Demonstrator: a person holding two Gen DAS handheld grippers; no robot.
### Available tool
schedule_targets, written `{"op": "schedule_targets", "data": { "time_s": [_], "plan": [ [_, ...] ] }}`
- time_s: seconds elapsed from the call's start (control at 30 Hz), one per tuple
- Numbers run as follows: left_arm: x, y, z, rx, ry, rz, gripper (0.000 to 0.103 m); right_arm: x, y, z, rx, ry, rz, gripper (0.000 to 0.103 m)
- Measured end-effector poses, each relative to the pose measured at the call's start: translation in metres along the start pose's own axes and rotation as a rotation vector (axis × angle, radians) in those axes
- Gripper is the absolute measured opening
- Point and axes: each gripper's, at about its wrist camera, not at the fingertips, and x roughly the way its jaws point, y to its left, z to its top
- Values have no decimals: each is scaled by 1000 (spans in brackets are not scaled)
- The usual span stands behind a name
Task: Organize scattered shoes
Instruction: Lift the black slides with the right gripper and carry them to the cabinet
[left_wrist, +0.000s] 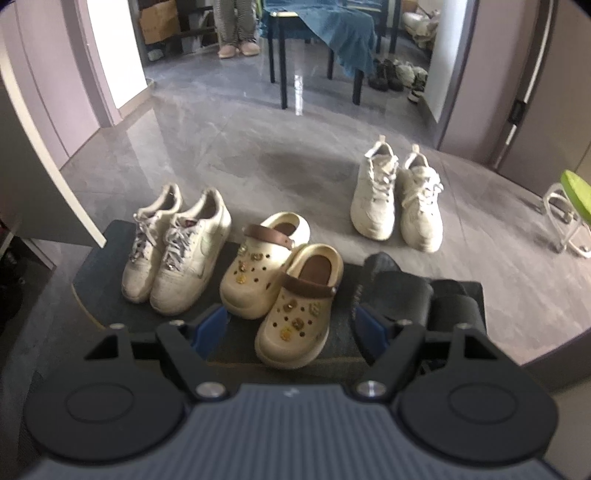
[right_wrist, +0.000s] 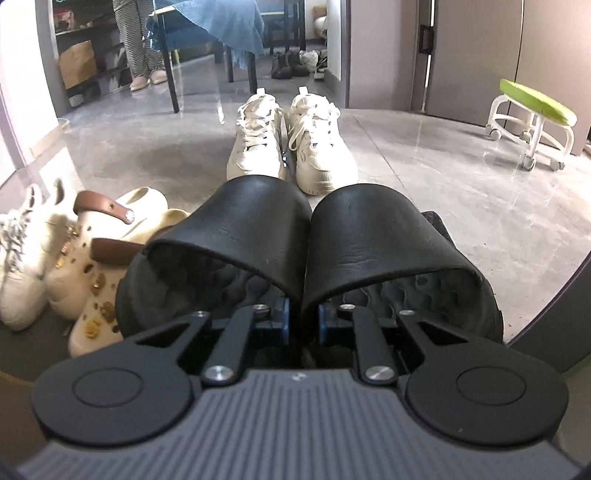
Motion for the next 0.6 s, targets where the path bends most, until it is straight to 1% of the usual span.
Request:
{"op": "schedule_targets", "data": {
  "time_s": [0.1,0.27,0.33,0.4,0.6],
  "plan": [
    [-8,6,2,-17,-12,29,78,-22,-5,10,-28,12,19,17],
    [-27,22,9,-64,-30,90,79,-62,-4,32,-111,29,83,17],
    [-35,30,11,-87,-34,116,79,-83,1,44,-168,33,131,17],
    [-45,44,17,-132,-36,155,80,-97,6,51,-209,34,165,17],
    [-82,89,40,-241,-77,257,84,-158,35,98,-374,59,361,17]
  ]
}}
